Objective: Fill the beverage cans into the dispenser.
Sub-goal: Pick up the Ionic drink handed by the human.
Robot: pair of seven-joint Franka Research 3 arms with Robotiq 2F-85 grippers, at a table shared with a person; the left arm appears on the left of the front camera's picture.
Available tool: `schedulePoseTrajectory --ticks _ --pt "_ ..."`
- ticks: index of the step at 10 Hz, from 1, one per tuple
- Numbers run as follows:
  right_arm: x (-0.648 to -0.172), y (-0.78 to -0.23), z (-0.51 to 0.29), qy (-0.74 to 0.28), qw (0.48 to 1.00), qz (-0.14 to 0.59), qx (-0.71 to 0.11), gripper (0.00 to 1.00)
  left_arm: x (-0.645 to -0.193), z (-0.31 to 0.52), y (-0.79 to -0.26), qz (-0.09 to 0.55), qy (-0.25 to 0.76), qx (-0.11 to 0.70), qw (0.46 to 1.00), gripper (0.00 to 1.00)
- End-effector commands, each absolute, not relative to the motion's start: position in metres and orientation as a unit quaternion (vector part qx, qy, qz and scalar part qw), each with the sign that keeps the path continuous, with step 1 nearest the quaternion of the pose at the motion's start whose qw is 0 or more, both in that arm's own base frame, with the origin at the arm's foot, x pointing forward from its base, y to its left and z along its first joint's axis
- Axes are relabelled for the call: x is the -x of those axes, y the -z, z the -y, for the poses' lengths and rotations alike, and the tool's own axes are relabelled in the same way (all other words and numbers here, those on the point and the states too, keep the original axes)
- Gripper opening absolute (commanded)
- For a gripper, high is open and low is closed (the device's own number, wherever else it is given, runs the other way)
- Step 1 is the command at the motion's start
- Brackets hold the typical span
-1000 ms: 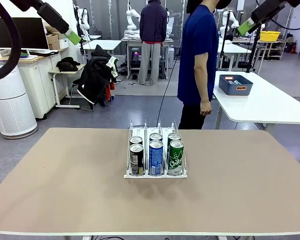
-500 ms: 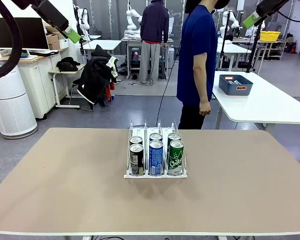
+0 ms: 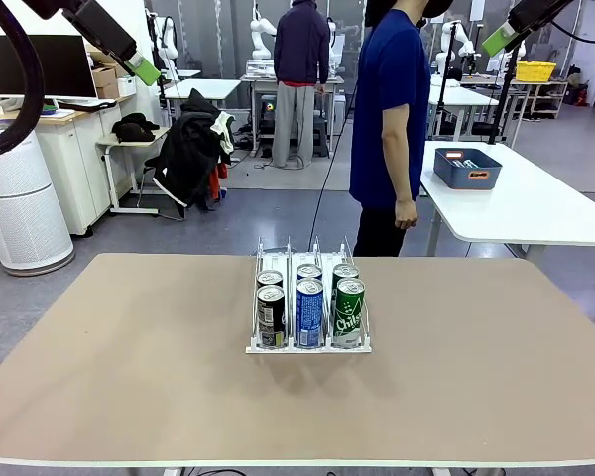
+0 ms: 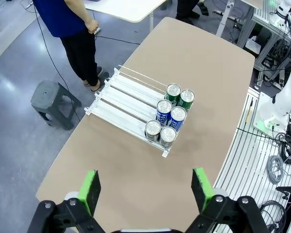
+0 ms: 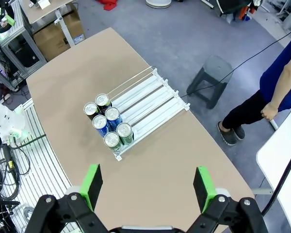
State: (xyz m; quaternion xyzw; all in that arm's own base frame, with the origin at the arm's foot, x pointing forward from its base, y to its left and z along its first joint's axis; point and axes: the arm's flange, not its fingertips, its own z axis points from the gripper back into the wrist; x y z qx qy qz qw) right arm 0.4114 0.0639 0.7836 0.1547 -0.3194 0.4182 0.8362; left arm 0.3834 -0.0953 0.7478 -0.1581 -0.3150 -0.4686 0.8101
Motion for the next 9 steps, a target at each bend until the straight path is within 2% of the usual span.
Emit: schedulePoseTrajectory --ticks 1,9 --pt "-0.4094 -0.7843 -0.0640 -0.418 0.835 0.321 -0.157 1.00 -0.3831 0.0956 -0.7469 0.315 0.468 0.158 0.810 1.00" --pt "-0.4094 -0.7843 -0.0640 -0.418 0.835 0.321 -0.157 1.00 -0.3831 0.0956 -0.7469 0.315 0.468 0.158 0.810 1.00"
